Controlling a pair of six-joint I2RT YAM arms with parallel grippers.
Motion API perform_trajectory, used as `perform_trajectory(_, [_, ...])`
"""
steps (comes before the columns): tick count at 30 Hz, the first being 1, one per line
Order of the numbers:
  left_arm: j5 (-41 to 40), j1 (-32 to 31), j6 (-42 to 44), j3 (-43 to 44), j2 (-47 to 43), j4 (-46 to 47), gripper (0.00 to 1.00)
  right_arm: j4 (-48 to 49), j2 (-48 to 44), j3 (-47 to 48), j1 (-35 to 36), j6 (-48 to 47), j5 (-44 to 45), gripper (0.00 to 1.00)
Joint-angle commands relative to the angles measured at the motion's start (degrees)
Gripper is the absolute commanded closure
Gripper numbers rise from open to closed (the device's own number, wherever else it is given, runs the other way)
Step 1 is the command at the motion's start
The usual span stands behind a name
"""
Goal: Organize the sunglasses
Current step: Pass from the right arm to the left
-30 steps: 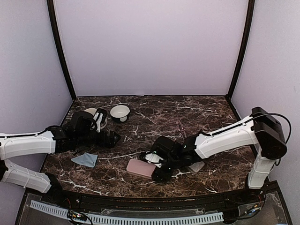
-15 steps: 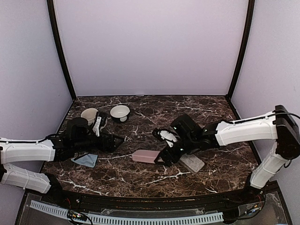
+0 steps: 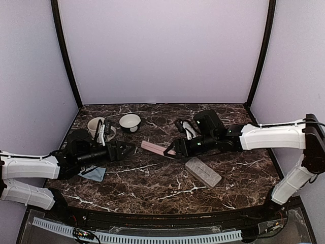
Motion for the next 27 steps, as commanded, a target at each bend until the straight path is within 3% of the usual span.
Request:
perform_trajectory(1, [2.85,0.26,-7.72,-3.39,0.73,10.71,0.08,9.01,-2.57,1.62,-0.48,5.86,-0.94,1.0])
perform_trajectory(8, [2.55,0.26,-14.47,-5.98,5.14,21.9,0.01,20.29,-1.97,-0.82,0.78,9.73,-1.03,1.0])
perform_trajectory(22, [9.04,0.25,-25.08,-7.2,20.61,54.65,0.01,28.19,2.16,-0.32,4.46,10.34,-4.26,1.0])
perform_trajectory(27, [10.05,0.25,-25.49,-6.73,22.1,56.03,0.01,29.33,2.45,-0.45,4.94,10.47,-5.01,1.0])
